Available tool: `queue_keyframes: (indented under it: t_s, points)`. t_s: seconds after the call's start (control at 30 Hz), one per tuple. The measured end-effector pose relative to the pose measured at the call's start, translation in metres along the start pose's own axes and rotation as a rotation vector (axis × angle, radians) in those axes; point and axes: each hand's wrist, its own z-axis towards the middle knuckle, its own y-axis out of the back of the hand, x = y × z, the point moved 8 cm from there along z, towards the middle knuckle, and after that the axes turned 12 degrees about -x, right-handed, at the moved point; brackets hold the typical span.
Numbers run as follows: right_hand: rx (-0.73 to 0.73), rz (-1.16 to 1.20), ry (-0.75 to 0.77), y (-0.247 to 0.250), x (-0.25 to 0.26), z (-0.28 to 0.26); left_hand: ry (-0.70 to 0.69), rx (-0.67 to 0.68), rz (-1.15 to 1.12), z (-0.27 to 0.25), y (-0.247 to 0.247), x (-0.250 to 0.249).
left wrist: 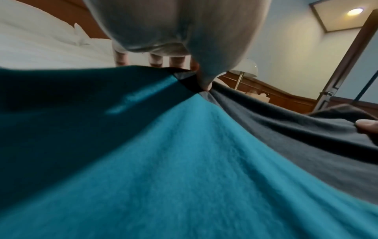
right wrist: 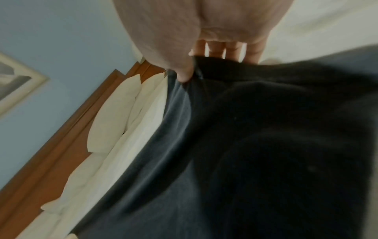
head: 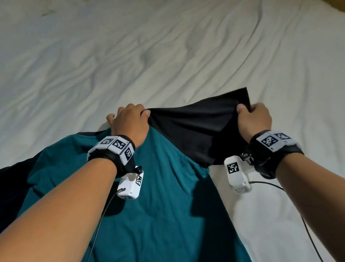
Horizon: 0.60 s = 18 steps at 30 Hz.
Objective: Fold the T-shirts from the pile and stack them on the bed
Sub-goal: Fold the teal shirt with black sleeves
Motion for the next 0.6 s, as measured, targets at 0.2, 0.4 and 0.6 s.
queue_keyframes:
  t_s: [0.2, 0.4, 0.6]
  points:
    - [-0.073, -0.027, 0.086, 0.000, 0.014, 0.017, 0.194, -0.035, -0.139, 0.014, -0.002, 0.005]
    - [-0.037, -0.132, 0.100, 0.003, -0.001, 0.010, -0.093, -0.184, 0.003, -0.043, 0.011, -0.040]
    - [-0.005, -0.234, 0.230, 0.003, -0.015, -0.009, -0.173, 0.236, 0.155, -0.132, -0.052, -0.048]
